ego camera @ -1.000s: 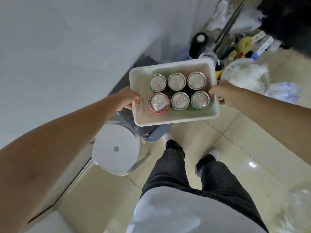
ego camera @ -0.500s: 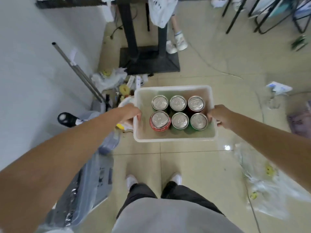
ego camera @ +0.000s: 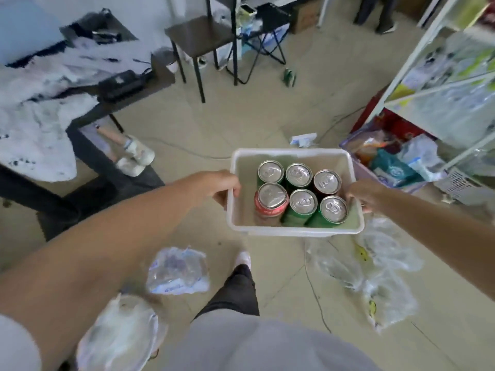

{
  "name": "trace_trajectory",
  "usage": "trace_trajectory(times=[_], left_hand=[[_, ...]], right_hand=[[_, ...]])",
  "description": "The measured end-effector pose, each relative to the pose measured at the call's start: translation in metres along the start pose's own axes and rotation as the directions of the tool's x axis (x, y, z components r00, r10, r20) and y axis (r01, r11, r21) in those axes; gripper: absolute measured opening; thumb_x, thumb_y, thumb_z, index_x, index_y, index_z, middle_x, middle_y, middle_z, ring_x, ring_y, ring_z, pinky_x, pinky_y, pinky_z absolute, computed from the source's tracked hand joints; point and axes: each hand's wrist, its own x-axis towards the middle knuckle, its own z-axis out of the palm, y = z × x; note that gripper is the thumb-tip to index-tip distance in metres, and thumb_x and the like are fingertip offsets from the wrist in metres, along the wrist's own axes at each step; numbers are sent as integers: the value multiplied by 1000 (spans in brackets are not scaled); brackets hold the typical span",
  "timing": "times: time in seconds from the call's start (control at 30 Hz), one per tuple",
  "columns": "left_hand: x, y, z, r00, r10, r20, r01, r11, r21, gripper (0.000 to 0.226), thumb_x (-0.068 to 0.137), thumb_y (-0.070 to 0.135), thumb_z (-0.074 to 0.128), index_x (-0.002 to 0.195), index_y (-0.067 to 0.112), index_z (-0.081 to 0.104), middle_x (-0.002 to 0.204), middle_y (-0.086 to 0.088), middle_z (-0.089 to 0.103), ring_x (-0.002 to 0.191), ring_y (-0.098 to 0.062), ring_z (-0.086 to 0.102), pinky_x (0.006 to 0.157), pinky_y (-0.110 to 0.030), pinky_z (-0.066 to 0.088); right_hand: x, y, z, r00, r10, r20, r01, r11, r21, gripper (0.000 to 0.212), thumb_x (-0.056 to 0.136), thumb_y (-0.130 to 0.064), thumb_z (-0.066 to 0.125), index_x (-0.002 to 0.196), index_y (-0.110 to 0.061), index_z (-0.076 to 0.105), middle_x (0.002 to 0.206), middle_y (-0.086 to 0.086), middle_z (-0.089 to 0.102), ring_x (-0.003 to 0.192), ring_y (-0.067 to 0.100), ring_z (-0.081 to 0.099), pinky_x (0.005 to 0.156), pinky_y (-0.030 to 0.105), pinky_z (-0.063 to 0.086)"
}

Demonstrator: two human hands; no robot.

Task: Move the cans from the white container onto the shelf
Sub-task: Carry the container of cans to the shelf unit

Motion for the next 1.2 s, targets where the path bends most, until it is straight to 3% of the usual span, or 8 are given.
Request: trace_trajectory(times=[0.13,0.3,0.4,0.53,0.7,0.93,1.03,1.2], left_hand=[[72,79,-53,997,27,69,-33,995,90,14,80,-6,43,71,0,51,67,-15,53,58,-26,55,39,-21,52],[164,181,-124,994,64,90,-78,982,171,10,79,-5,41,78,-3,51,68,-16,52,59,-28,54,50,-26,53],[222,237,-162,993,47,110,-66,981,182,12,80,-6,42,88,-5,52,78,-18,54,66,-31,56,57,-31,55],[307,302,-206,995,-1,99,-18,982,190,25,81,-6,41,104,-9,53,88,-23,59,72,-34,59,67,-35,54],[401,399,-267,1000,-13,22,9,990,143,17,81,-7,41,69,1,49,67,-14,53,57,-26,55,43,-25,52],[532,524,-363,1000,-16,25,13,994,110,14,80,-5,41,89,-3,51,75,-17,54,61,-27,54,51,-29,52],[603,584,-408,999,-25,20,22,991,134,17,81,-5,42,95,-3,50,74,-15,55,62,-27,55,46,-26,54],[715,701,-480,999,12,51,-22,980,200,41,79,-6,44,120,-10,48,89,-23,56,76,-35,56,66,-38,51]], right_hand=[[58,-60,-17,998,40,-40,-37,997,71,49,84,6,46,132,-4,47,124,23,58,116,37,56,93,46,50],[143,-145,-33,995,91,-35,-85,987,136,42,83,7,43,124,1,53,85,13,58,85,26,58,69,37,50],[209,-197,-43,995,100,-9,-97,978,185,40,83,6,42,121,0,51,92,16,60,76,27,58,61,32,48],[307,-271,-60,996,84,26,-87,979,184,14,82,8,40,81,2,54,63,13,49,46,17,53,45,25,47],[423,-382,-92,993,72,90,-85,986,145,32,81,8,41,108,-1,57,69,11,54,60,20,52,57,29,47],[572,-540,-132,995,26,101,-33,997,71,47,80,9,41,127,6,49,118,27,60,105,33,60,86,41,51],[642,-603,-140,994,27,106,-36,996,84,46,79,9,40,124,7,51,99,20,61,96,29,57,80,39,51],[756,-700,-163,994,80,67,-92,979,183,45,76,12,42,120,11,52,78,16,57,70,27,56,64,33,49]])
